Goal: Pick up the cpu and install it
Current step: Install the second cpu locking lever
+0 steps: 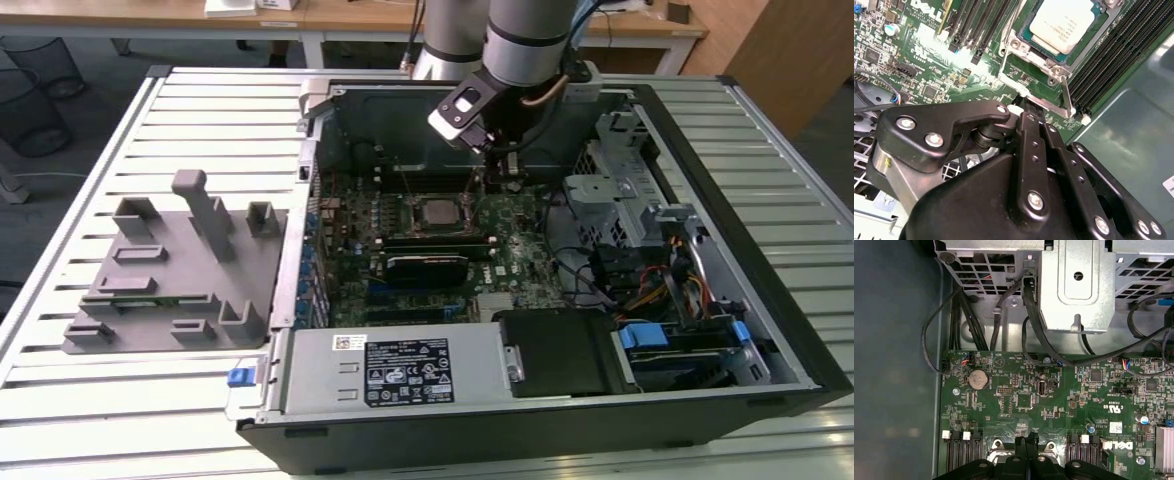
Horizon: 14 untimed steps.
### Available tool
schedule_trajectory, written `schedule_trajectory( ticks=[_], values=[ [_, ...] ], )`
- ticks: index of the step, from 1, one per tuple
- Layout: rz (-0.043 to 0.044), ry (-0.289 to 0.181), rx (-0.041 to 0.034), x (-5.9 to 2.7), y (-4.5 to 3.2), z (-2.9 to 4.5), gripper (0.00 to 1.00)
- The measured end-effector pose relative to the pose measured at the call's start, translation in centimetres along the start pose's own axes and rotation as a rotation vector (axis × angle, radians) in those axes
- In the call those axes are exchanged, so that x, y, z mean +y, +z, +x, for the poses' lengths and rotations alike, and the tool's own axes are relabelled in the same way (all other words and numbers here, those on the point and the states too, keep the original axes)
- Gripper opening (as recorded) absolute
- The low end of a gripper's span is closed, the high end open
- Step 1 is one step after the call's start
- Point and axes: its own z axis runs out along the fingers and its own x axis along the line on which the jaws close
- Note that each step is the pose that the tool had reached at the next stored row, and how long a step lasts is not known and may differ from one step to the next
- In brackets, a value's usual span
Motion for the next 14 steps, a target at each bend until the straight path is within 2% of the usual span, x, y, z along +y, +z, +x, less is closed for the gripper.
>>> schedule_trajectory(
  ticks=[14],
  values=[
    [0.0000,0.000,0.0000,-0.98,-0.01,0.02,0.11]
  ],
)
